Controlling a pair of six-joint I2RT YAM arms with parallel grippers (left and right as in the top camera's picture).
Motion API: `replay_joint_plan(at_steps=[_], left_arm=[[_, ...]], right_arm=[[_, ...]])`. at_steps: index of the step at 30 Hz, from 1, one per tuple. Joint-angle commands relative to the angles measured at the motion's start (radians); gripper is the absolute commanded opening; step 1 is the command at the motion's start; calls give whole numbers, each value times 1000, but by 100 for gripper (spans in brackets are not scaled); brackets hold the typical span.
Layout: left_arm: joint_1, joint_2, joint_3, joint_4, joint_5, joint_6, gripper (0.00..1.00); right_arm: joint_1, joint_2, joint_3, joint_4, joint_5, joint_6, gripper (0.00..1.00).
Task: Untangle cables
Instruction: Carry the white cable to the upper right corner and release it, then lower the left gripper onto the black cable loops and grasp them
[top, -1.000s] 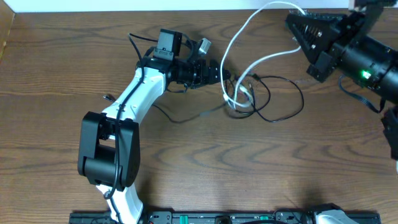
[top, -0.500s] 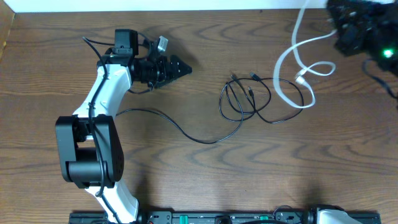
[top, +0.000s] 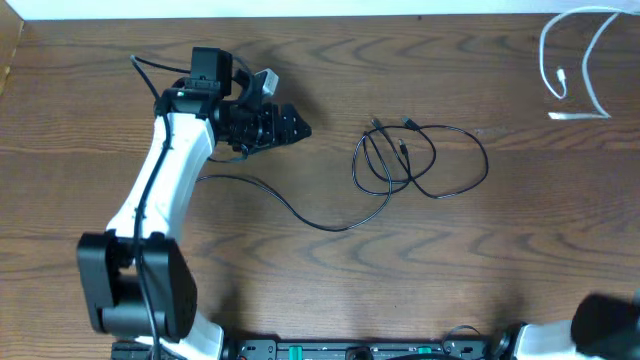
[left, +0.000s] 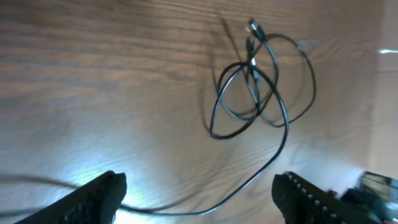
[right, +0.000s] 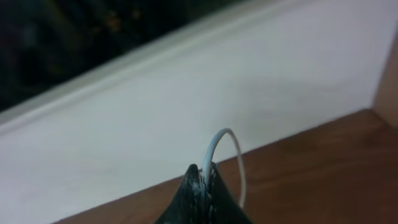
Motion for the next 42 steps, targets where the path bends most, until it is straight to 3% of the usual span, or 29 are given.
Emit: replay_joint_plan(at_steps=[1,9,13,19,21,22,25,26,27,35,42], left_arm=[[-10,-50,10,-30,-94,21,81],[-66,-78,10,-66,-60,13,81],[-113,-78,10,-63,-54,13,81],[-160,-77,10,-40,-94,13,81],[-161,-77,10,-32,-94,13,81],[-161,-77,10,-30,-95,13,81],[-161,-77,10,-25,-103,13,81],[-161,-77,10,-25,-111,13,81],[-161,-77,10,-25,-118,13,81],[-142,-87,47,-10,-199,30,81],[-132,-144,126,-10,-191,39,81]], right_arm=[[-53,68,2,54,3,38,1],[-138,216,2,327,58,109,1],[-139,290,2,395,174,109,1],[-137,431,2,403,183,110,2],[-136,471,2,371,183,110,12],[-136,488,2,344,183,110,22],[-137,511,2,286,182,108,82],[-137,511,2,270,183,103,95],[-137,507,2,262,176,89,99],[-133,345,2,167,22,42,99],[-93,148,2,-146,-192,43,99]])
